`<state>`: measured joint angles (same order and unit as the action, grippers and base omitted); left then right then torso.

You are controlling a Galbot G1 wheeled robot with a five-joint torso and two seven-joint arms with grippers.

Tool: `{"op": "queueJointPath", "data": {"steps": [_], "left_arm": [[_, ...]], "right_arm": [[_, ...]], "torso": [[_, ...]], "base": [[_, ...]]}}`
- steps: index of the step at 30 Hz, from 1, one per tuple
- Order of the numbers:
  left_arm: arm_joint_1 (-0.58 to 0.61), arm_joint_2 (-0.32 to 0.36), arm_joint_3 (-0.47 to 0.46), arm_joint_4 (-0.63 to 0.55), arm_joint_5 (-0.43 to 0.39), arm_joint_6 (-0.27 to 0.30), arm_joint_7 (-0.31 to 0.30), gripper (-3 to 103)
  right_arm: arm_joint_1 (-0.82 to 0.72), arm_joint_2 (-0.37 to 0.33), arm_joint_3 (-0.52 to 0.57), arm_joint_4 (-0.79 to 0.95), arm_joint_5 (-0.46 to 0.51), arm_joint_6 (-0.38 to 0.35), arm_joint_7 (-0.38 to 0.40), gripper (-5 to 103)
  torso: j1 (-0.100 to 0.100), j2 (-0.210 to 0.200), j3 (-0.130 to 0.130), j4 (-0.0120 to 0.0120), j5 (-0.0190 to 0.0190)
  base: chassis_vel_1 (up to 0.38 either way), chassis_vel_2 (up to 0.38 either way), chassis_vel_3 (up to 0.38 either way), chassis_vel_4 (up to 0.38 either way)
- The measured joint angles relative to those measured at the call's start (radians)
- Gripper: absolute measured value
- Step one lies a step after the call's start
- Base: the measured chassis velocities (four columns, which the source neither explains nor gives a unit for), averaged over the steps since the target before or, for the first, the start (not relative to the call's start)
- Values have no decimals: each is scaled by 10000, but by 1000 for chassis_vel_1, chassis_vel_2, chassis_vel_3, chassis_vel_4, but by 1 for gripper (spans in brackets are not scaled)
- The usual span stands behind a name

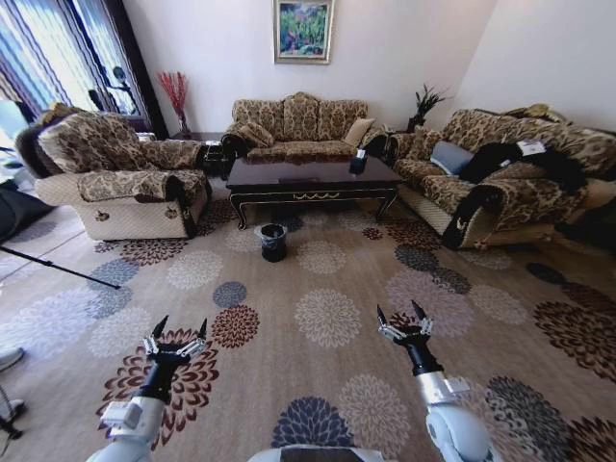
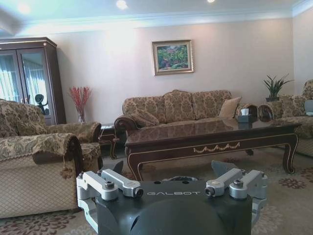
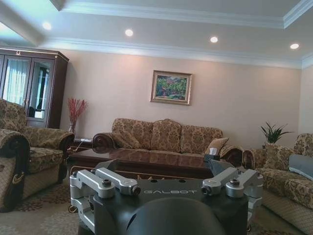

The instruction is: Move to the front of the table and pick up the trash from the floor, then place it into the trash bin.

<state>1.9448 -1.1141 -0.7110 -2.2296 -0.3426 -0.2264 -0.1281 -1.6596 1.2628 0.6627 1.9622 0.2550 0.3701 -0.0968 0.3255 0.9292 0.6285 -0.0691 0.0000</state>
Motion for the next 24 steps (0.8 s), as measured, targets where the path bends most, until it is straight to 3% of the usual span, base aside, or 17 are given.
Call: {"op": "queueJointPath", "data": {"steps": [24], "left_arm": [[0,0,0,0,0,-1,0,100]], "right_arm": [[0,0,0,0,0,0,-1,100]], "torso": [[499,1158,657,0,0]], "base": [[0,0,0,0]]}}
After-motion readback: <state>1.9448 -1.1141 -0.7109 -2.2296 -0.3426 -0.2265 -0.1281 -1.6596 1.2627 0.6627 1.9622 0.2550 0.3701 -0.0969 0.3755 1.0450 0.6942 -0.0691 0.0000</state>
